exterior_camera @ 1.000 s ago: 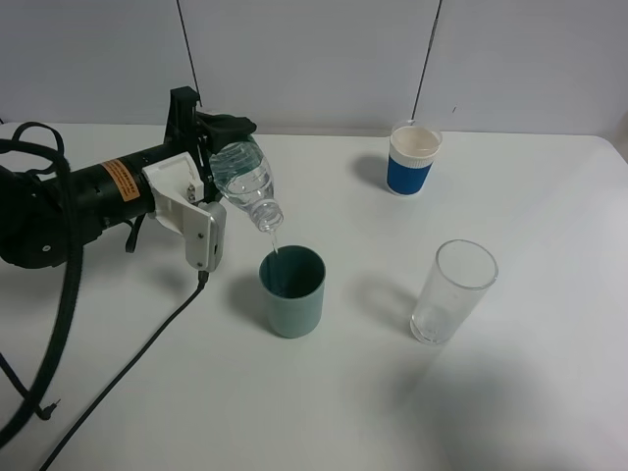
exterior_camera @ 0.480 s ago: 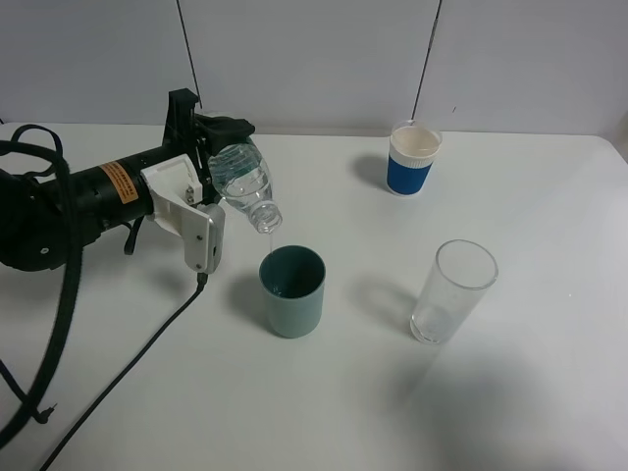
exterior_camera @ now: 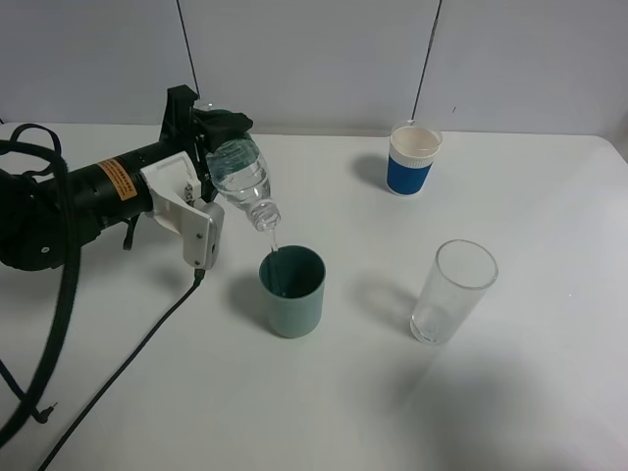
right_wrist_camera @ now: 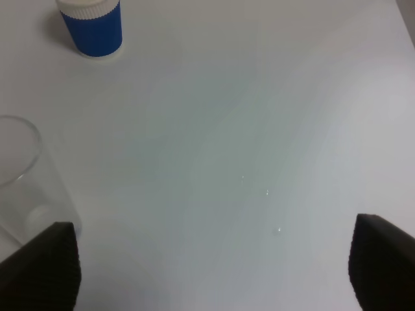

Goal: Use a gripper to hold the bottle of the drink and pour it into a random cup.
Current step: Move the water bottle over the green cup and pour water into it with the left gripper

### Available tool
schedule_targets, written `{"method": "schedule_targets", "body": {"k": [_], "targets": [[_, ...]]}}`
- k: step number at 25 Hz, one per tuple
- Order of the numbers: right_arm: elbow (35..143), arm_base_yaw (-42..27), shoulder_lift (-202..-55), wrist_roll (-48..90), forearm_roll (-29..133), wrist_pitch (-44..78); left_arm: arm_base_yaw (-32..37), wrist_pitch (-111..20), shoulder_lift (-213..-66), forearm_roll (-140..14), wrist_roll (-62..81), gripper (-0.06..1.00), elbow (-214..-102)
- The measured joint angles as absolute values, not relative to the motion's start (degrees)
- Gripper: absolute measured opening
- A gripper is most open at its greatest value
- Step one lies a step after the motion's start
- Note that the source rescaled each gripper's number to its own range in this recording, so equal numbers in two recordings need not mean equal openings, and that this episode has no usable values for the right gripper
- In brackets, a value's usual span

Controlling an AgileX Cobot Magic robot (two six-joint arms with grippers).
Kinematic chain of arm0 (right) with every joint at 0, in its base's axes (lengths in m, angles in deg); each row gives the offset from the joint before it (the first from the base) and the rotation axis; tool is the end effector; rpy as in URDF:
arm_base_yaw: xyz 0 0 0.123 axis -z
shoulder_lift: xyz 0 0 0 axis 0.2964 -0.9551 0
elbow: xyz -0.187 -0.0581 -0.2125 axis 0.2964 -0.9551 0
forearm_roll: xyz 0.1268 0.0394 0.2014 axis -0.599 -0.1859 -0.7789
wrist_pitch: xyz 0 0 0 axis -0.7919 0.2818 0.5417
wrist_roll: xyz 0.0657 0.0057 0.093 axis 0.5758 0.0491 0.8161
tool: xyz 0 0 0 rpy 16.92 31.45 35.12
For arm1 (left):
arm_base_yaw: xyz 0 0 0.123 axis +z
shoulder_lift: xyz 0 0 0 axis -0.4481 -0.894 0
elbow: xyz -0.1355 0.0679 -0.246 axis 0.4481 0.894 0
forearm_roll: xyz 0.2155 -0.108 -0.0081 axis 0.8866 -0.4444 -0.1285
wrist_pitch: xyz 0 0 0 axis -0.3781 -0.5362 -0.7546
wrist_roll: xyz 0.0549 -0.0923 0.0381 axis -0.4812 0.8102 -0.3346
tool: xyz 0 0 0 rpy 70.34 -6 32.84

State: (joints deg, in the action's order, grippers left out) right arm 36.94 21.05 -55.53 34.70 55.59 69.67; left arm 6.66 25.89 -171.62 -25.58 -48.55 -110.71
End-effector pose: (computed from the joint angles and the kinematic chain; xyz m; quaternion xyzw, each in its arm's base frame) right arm 0.0042 0.0069 0.2578 -0.0439 0.8593 -0.0228 0.5090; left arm 0.2953 -0.1528 0.1696 0.6819 0.2319 0.3378 0.6060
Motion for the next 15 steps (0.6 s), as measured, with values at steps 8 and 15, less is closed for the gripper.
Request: {"method": "schedule_targets", "body": {"k": [8, 15], "targets": [[36.94, 21.05, -55.53, 34.7, 55.59, 69.67, 6.66, 26.5, -171.62, -25.58, -50.57, 0.07, -110.71], [36.94, 21.05, -55.53, 34.7, 55.59, 69.67, 6.66, 26.77, -171.62, -25.58, -50.71, 0.07, -110.71]]}}
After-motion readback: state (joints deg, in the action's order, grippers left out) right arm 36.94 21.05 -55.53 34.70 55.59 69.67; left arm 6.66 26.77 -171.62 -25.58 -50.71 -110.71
